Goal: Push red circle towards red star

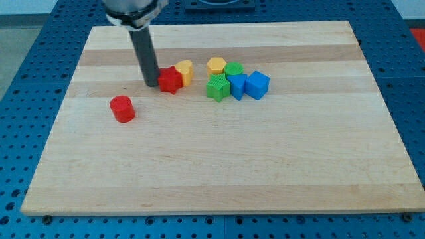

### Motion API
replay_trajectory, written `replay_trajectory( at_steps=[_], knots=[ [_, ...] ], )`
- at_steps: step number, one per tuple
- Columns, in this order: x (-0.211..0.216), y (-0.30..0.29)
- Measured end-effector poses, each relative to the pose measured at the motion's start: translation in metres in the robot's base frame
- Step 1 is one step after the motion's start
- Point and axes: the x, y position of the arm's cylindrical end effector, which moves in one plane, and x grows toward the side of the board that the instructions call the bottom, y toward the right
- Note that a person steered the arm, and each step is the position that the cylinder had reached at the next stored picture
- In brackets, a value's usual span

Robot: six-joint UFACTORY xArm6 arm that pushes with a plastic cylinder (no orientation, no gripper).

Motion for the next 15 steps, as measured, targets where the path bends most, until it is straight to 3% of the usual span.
replay_trajectory(
  at_steps=[3,5,6,7,8,15],
  knots=[
    [0.012,0.034],
    [-0.005,-0.055],
    [0.007,-0.107],
    [0.046,-0.128],
    [0.077,-0.124],
    [0.076,0.049]
  ],
)
